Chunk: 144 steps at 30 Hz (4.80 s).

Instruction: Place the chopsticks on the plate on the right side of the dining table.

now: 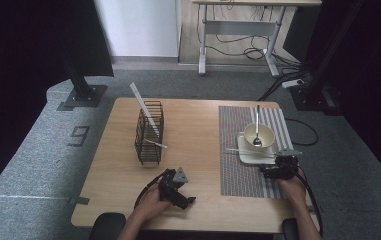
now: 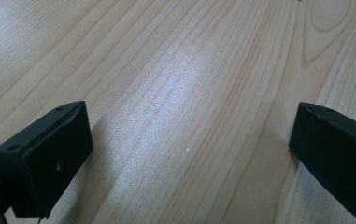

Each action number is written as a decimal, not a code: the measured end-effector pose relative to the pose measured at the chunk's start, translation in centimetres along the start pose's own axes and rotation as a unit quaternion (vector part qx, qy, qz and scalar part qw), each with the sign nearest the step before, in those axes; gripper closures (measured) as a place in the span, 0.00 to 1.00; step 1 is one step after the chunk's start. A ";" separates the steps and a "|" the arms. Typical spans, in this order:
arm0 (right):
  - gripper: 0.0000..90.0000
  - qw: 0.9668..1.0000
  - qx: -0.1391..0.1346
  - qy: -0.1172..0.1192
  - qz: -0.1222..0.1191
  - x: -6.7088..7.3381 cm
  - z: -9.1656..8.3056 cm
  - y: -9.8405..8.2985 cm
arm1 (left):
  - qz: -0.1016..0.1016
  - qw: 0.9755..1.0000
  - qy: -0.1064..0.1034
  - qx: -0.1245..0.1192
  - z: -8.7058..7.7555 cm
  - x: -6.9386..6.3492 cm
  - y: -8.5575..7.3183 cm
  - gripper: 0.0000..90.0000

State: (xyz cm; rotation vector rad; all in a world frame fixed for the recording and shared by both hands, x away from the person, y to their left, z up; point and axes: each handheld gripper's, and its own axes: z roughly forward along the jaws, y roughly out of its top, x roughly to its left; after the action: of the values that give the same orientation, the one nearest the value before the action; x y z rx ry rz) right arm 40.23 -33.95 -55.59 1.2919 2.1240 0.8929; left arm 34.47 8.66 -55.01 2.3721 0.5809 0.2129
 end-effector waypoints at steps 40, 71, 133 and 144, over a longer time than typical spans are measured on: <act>0.00 0.999 0.014 0.026 -0.022 1.4 -2.0 -0.1 | 0.000 1.000 0.000 0.000 0.0 0.0 0.0 0.00; 0.00 0.984 0.001 0.172 -0.044 8.1 -8.8 3.3 | 0.002 1.000 0.000 0.001 0.0 0.0 0.0 0.00; 0.18 0.946 -0.021 0.296 -0.130 21.7 -2.7 21.7 | 0.007 1.000 -0.003 0.004 -0.1 0.0 0.0 0.00; 0.18 0.936 -0.012 0.323 -0.137 24.3 -1.9 23.3 | 0.006 1.000 -0.004 0.003 0.0 0.0 0.0 0.00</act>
State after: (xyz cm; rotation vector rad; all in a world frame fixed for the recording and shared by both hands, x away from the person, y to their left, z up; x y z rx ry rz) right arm 41.92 -4.73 -38.85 0.7022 2.6824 1.3411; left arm 34.46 8.64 -54.96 2.3821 0.5638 0.2077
